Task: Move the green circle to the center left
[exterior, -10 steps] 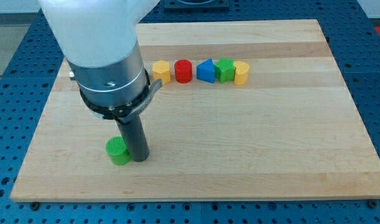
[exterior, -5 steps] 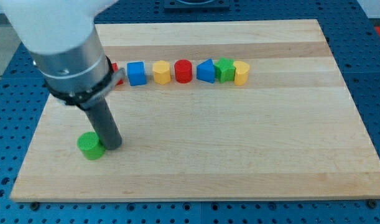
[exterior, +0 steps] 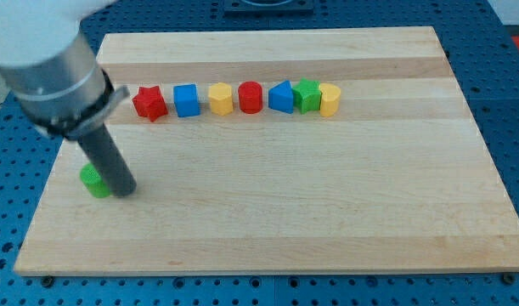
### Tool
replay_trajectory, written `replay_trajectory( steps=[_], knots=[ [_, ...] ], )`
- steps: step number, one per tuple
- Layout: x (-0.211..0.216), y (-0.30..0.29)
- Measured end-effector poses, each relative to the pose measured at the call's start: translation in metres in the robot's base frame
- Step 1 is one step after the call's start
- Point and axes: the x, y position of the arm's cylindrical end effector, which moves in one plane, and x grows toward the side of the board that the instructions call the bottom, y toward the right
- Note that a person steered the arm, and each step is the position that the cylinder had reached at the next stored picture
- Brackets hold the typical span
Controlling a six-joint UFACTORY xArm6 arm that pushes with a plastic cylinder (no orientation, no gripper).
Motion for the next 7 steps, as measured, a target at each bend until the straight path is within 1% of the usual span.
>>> replay_trajectory(
  steps=[1,2,3,4,5,6,7],
  knots=[
    [-0.030,-0.014],
    [-0.001,-0.007],
    [0.043,0.011],
    [0.071,0.011],
    [0.055,-0.019],
    [-0.010,-0.035],
    [-0.038,-0.038]
  ],
)
